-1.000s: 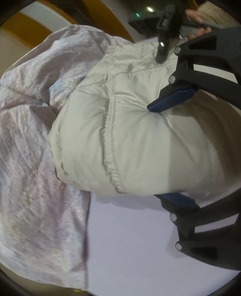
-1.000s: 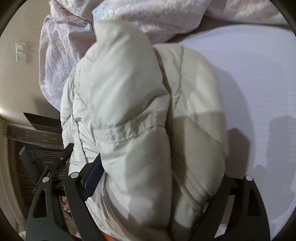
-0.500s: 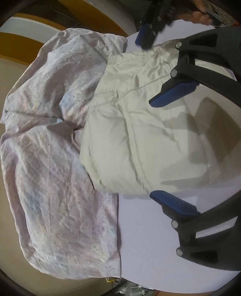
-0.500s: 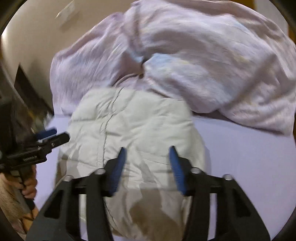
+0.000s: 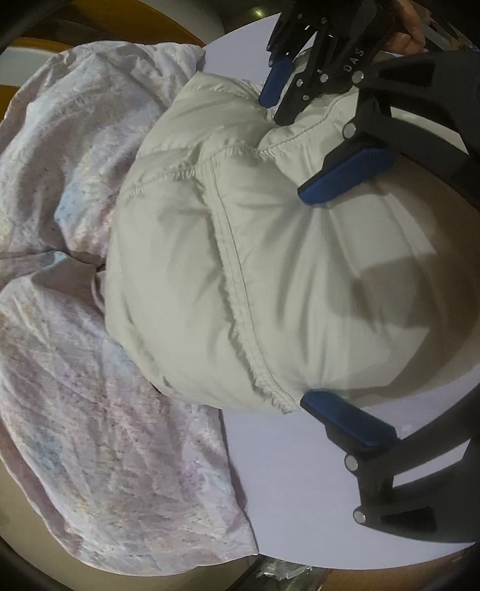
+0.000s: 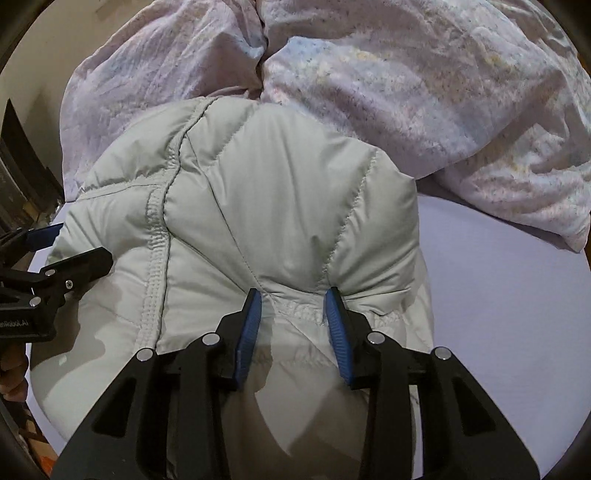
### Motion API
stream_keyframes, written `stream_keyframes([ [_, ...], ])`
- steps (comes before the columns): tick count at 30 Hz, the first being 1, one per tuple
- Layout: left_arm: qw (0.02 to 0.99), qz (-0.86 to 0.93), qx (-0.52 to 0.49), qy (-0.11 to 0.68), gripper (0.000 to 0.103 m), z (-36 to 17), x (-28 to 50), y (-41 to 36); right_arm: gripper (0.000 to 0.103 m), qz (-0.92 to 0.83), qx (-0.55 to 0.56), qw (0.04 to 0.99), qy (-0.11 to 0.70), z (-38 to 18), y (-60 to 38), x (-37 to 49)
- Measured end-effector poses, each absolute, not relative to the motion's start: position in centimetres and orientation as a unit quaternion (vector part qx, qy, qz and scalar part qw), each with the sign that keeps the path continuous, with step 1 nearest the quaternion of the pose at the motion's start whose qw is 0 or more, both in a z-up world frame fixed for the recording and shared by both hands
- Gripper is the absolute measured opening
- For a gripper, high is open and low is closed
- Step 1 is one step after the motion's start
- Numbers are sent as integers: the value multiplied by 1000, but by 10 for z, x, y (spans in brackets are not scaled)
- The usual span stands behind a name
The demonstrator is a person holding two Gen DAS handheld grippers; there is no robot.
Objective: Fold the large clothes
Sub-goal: 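Lower the turned bundle onto the sheet with both tools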
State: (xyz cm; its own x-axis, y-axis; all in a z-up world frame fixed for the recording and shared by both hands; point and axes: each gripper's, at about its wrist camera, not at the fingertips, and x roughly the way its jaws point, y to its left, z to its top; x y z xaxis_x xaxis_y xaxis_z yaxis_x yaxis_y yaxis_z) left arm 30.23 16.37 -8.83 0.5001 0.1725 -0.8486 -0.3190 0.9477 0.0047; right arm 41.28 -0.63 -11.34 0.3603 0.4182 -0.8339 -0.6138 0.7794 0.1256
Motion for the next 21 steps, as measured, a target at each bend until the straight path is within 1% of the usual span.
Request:
stream_keyframes([
  [10,867,151,-66,470,101,-99,305,163,37,315,-94,819,471,-118,-7,416],
  [13,866,152,-70,471,101,-100,305,165,38,305,-99,819,477,-105,-5,415],
  [15,866,150,-78,472,101,-100,304,167,38,318,-64,829,456,-84,-11,415],
  [18,865,150,-81,472,101,-101,305,168,38,313,-46,856,409,-62,-12,420],
  [21,866,151,-80,471,101,-101,306,167,38,286,-66,862,413,-68,-3,435],
])
